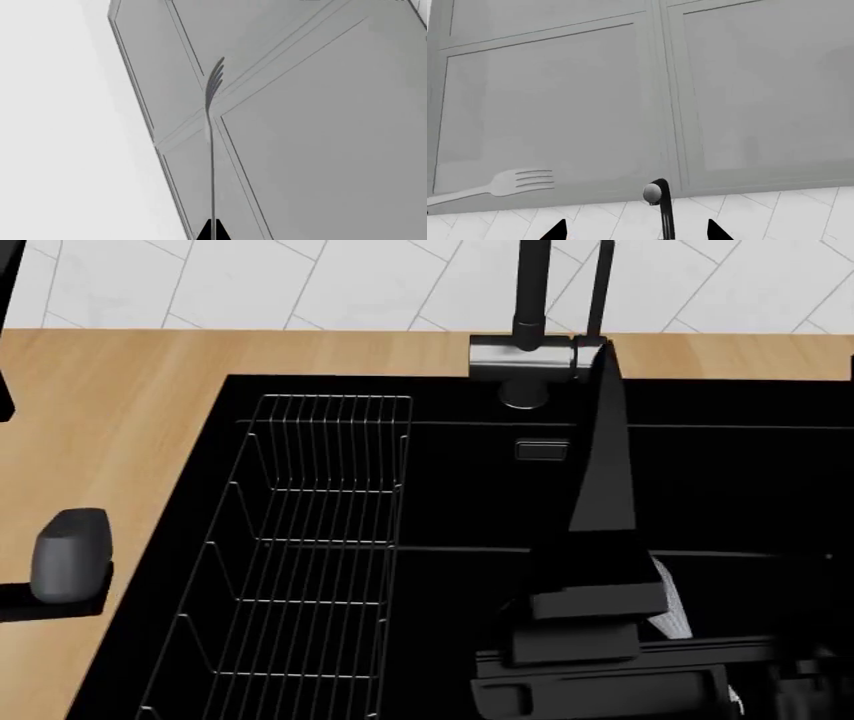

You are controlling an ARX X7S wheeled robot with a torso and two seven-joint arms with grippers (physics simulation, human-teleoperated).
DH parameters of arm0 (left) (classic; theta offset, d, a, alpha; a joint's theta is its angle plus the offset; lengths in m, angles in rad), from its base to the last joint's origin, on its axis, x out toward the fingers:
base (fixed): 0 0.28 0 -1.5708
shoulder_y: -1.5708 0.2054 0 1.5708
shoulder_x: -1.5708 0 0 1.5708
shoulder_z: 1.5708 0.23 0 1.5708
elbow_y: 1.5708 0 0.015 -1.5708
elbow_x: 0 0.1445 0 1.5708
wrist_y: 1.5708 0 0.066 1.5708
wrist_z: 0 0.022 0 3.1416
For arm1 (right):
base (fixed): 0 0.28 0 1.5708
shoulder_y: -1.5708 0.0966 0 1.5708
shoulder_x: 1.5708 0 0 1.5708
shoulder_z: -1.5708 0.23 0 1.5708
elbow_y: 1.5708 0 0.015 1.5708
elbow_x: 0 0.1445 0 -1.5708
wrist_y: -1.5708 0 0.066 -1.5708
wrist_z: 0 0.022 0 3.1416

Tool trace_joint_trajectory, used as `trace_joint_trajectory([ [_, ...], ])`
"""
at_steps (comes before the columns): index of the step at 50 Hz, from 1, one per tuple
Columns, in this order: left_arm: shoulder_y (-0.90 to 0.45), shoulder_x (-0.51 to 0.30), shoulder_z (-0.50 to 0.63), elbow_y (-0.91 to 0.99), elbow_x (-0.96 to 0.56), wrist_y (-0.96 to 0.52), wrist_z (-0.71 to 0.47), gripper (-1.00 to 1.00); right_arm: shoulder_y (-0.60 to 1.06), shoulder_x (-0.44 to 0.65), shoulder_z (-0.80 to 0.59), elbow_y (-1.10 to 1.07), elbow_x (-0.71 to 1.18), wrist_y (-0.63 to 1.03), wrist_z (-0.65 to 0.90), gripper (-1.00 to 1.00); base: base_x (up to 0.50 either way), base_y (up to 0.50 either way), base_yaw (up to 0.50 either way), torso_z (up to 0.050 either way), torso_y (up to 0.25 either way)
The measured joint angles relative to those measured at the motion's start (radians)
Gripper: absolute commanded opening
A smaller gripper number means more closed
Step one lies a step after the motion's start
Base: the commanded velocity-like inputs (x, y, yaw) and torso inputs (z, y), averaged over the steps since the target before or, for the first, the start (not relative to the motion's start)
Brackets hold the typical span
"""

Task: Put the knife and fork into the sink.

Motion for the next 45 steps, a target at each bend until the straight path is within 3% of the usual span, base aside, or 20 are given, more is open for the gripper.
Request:
trace_joint_trajectory([
  [7, 0.053, 0.012, -0.032, -0.027, 0.035, -0.038, -0.025, -1.0, 0.13, -0.039, -0.168, 0.002, -0.028, -0.1, 0.032, 1.0, 0.0, 0.0, 0.0, 0.0, 0.0],
  [16, 0.122, 0.018, -0.103, -0.048, 0.052, -0.052, -0.046, -1.0, 0.199, -0.105, -0.267, 0.018, -0.06, -0.177, 0.051, 1.0, 0.0, 0.0, 0.0, 0.0, 0.0],
  [45, 0.294, 0.034, -0.224, -0.044, 0.119, -0.096, -0.093, -1.0, 0.137, -0.309, -0.298, 0.204, -0.041, -0.486, -0.092, 1.0, 0.0, 0.0, 0.0, 0.0, 0.0],
])
